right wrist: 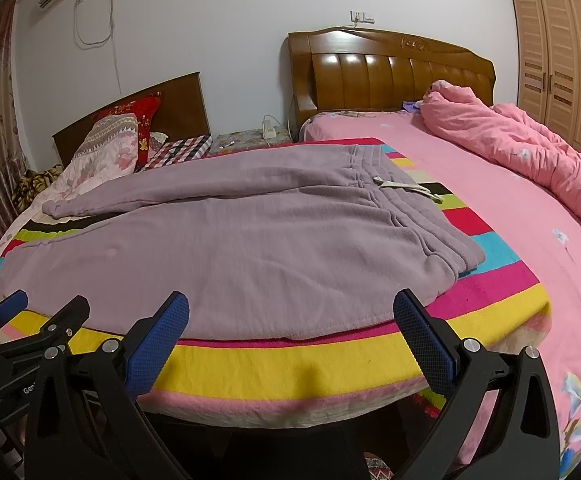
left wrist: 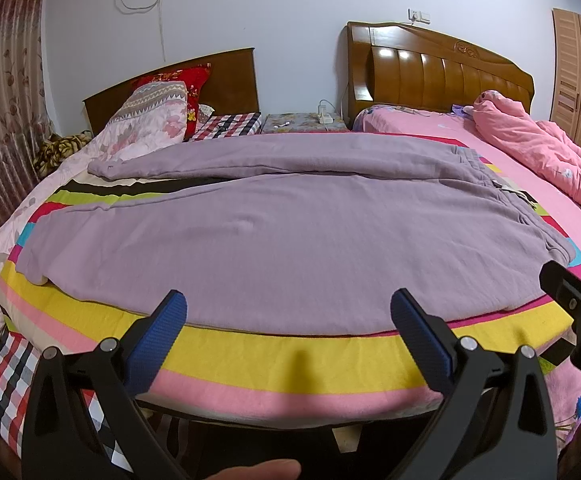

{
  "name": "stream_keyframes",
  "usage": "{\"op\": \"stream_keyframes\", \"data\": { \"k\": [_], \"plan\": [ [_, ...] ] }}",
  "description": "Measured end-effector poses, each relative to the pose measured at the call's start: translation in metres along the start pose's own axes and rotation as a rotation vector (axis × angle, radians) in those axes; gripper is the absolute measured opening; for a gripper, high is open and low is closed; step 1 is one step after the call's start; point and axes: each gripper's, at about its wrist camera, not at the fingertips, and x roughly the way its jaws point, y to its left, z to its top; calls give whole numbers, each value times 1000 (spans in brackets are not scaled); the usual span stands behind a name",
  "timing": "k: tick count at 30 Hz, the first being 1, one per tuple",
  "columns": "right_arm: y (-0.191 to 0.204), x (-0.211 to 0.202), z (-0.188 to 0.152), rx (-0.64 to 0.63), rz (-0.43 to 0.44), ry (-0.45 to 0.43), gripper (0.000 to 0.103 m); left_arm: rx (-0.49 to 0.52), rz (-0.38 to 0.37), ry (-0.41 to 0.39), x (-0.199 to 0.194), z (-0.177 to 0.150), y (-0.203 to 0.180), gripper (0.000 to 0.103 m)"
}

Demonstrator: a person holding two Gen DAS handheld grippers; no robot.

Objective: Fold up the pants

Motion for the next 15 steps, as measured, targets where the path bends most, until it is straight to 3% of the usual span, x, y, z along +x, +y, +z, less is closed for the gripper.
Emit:
{"op": "stream_keyframes", "data": {
  "k": [15],
  "plan": [
    [0, 1, -1, 7, 5, 26, 99, -6, 4, 14, -1, -3, 0, 102]
  ]
}}
